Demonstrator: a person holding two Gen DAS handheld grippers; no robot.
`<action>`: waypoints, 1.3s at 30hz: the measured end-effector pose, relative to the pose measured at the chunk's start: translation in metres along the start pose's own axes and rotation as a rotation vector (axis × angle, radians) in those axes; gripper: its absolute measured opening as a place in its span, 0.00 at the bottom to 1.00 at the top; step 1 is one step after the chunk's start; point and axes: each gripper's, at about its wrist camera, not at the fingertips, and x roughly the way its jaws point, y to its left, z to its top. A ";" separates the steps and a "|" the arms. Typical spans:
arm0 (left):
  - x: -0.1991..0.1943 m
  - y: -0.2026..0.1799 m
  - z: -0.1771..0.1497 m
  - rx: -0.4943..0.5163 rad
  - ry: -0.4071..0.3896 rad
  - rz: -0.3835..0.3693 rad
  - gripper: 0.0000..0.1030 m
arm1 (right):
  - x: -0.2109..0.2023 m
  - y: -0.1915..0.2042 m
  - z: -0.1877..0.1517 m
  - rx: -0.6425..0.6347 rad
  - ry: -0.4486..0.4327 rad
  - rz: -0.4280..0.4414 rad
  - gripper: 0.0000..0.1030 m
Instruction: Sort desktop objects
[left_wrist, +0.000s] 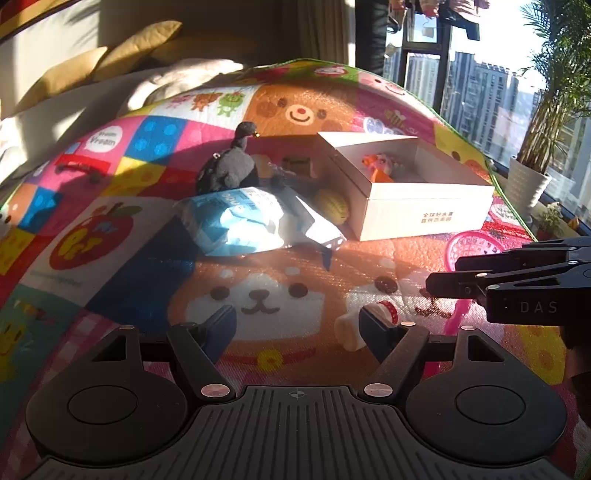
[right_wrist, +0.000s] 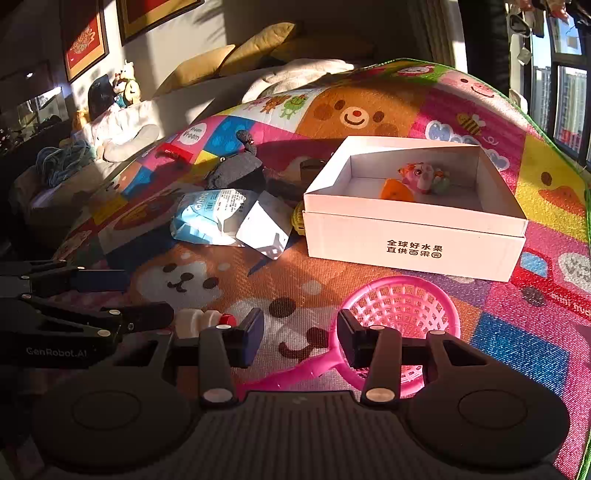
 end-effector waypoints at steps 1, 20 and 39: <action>0.002 0.000 0.000 -0.001 0.002 0.005 0.77 | 0.005 0.004 0.002 0.000 0.001 0.017 0.43; 0.017 0.005 -0.011 -0.002 0.051 0.006 0.83 | 0.031 -0.005 0.005 0.166 0.103 0.175 0.37; -0.010 0.076 -0.001 -0.233 -0.009 0.149 0.97 | 0.030 0.039 0.008 -0.108 0.087 0.212 0.27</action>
